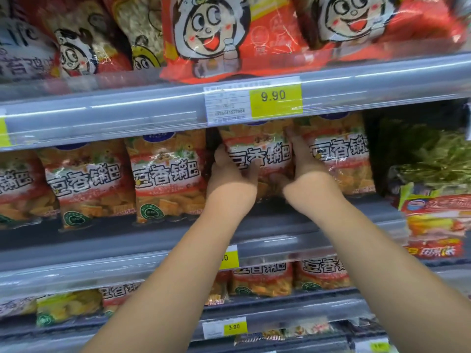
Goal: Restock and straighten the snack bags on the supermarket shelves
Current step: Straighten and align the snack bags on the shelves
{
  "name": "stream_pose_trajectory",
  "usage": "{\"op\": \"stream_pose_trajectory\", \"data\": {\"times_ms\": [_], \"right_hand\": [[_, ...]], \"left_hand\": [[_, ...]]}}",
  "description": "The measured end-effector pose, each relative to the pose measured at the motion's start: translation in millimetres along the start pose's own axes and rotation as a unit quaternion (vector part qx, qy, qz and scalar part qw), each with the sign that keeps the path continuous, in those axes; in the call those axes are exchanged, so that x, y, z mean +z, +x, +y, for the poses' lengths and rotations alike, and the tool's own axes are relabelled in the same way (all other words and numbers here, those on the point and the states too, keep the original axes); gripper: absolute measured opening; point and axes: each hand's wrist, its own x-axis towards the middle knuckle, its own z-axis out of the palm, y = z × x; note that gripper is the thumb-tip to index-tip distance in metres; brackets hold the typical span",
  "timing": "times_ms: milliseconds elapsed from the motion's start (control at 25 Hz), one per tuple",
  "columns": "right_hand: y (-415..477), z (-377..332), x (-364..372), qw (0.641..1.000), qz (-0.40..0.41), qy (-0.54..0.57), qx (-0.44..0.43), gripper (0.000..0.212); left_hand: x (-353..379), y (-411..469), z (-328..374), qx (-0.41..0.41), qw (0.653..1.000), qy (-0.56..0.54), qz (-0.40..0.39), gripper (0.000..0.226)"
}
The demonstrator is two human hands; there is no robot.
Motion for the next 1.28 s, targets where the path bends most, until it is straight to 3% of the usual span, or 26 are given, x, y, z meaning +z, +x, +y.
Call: {"op": "stream_pose_trajectory", "data": {"times_ms": [200, 320, 400, 480, 520, 680, 800, 920, 1280], "right_hand": [[6.4, 1.8, -8.0, 0.997, -0.072, -0.034, 0.009, 0.081], [-6.8, 13.0, -22.7, 0.996, 0.018, 0.038, -0.08, 0.05], [-15.8, 26.4, -38.9, 0.986, 0.115, -0.029, -0.114, 0.036], [-17.0, 41.5, -53.8, 0.976, 0.161, -0.119, -0.082, 0.047], [-13.9, 48.4, -59.0, 0.978, 0.144, -0.147, -0.042, 0.059], [4.7, 63.4, -65.9, 0.992, -0.013, -0.112, 0.064, 0.107], [19.8, 65.1, -64.8, 0.989, -0.053, -0.097, 0.099, 0.128], [24.1, 67.3, -60.0, 0.99, -0.028, -0.087, 0.107, 0.132], [8.1, 79.5, -43.6, 0.993, 0.104, -0.039, 0.026, 0.124]], "left_hand": [[9.9, -11.4, -1.0, 0.013, 0.998, 0.041, 0.047, 0.081], [12.5, -23.5, 4.0, 0.087, 0.989, 0.037, 0.111, 0.083], [15.9, -33.1, 10.2, 0.161, 0.963, 0.116, 0.182, 0.072], [20.0, -36.9, 17.8, 0.173, 0.951, 0.206, 0.155, 0.063], [22.9, -33.9, 17.7, 0.177, 0.944, 0.235, 0.151, 0.063], [28.4, -17.3, 10.7, 0.183, 0.941, 0.259, 0.12, 0.075], [29.3, -14.5, 7.6, 0.161, 0.949, 0.258, 0.08, 0.077], [30.5, -13.9, 6.9, 0.178, 0.948, 0.249, 0.088, 0.077], [28.3, -12.8, -0.3, 0.207, 0.942, 0.239, 0.11, 0.079]]}}
